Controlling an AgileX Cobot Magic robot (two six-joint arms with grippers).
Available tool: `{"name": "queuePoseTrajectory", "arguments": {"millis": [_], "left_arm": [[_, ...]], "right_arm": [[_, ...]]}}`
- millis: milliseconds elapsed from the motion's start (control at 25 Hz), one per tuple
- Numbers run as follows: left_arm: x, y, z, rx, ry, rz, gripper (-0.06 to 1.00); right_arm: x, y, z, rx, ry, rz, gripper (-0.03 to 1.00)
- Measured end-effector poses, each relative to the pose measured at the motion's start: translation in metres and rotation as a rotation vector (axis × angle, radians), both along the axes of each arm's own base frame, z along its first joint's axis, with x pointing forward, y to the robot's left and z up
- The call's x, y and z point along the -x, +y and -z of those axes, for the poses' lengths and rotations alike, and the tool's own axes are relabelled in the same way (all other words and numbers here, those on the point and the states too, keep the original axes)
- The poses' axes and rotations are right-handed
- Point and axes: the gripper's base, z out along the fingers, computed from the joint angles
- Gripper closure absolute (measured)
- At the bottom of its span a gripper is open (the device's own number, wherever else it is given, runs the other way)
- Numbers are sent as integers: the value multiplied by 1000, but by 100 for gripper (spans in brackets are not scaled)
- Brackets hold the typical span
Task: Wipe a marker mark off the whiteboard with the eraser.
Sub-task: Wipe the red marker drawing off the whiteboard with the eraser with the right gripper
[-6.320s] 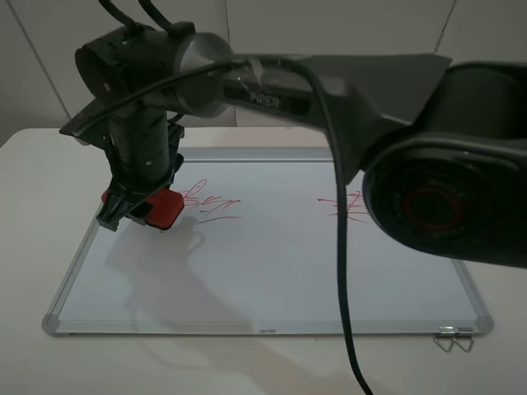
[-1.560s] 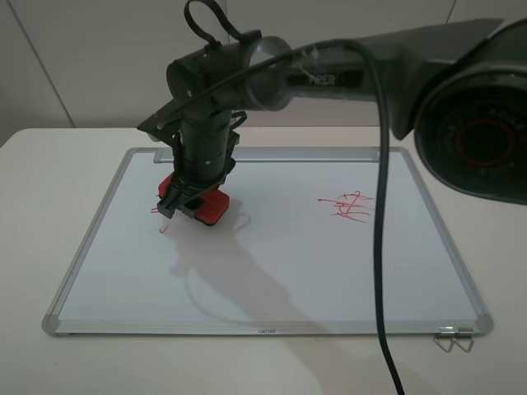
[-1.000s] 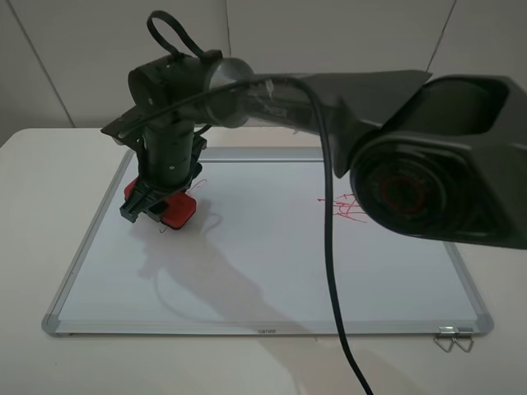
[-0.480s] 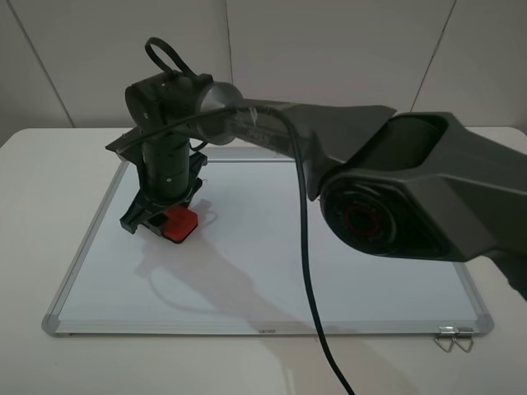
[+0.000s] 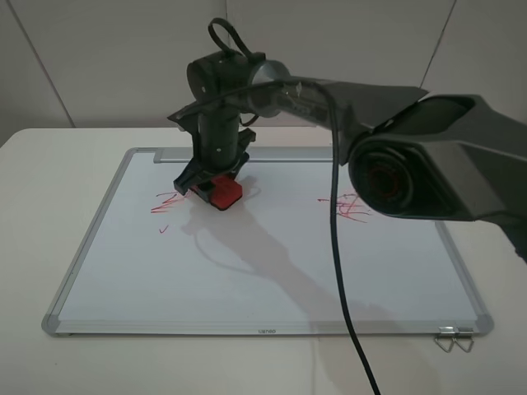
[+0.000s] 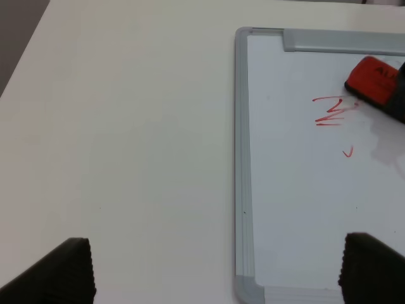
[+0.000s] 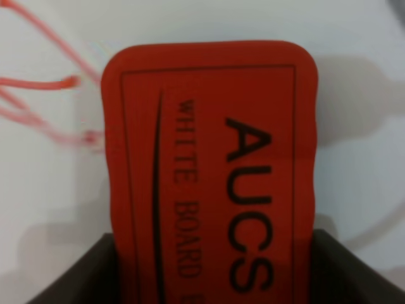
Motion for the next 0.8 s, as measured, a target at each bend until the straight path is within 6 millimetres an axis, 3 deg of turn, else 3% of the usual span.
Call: {"name": "queuePoseTrajectory", "arguments": {"millis": [160,320,600,800], "left_arm": [[0,0,0,0,0,0,17],[0,0,0,0,0,0,17],[0,0,0,0,0,0,17],[0,0,0,0,0,0,17]], "right_arm": [[-13,-19,0,12,15,55,46],[-8,-15,1,30,18,41,46],[40,37,1,47,21,-98,46],[64,58,2,50,27,-188,46]]}}
